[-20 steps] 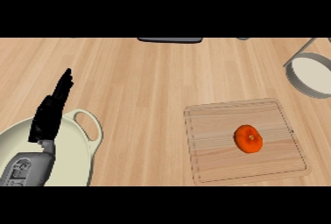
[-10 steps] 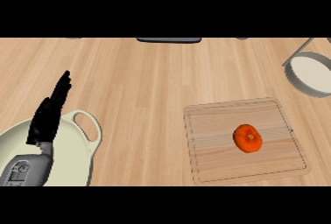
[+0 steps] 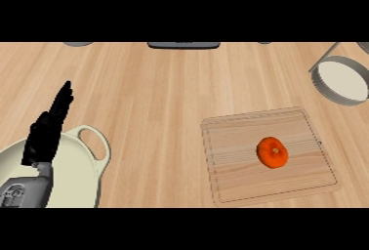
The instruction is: Pick the tomato from the cutting board and place it in the tiered basket
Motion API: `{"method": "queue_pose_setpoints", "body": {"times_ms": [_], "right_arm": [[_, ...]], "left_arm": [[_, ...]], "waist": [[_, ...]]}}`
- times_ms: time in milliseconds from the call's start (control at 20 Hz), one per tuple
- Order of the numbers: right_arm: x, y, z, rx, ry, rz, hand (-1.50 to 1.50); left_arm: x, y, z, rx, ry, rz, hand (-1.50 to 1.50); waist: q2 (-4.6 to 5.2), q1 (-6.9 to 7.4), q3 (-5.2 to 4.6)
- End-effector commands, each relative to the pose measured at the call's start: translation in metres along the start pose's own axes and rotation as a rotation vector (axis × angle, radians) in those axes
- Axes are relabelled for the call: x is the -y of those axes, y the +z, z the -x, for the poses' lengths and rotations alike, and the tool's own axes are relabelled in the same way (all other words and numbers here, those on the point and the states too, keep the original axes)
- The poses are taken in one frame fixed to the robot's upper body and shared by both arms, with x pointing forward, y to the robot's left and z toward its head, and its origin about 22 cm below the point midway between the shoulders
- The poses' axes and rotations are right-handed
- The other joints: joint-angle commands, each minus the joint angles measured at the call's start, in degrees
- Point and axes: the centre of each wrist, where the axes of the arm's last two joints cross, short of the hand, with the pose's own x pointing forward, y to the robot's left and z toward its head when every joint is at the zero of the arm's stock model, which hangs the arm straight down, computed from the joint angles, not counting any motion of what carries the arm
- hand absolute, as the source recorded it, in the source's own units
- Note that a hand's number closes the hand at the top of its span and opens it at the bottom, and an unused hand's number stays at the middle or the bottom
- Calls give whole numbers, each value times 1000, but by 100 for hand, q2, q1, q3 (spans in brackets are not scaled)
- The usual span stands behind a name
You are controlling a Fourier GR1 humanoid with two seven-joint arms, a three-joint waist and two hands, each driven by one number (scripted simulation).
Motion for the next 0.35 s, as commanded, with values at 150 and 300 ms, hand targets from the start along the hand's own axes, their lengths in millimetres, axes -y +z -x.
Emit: {"method": "queue_pose_setpoints", "body": {"times_ms": [150,300], "right_arm": [[82,25,61,4,-76,-5,-150],[89,39,94,38,-127,-22,-150]], "left_arm": [[5,7,13,-14,9,-5,0],[0,7,4,-18,16,-3,0]], "waist": [[-10,-88,2],[-7,-83,13]]}}
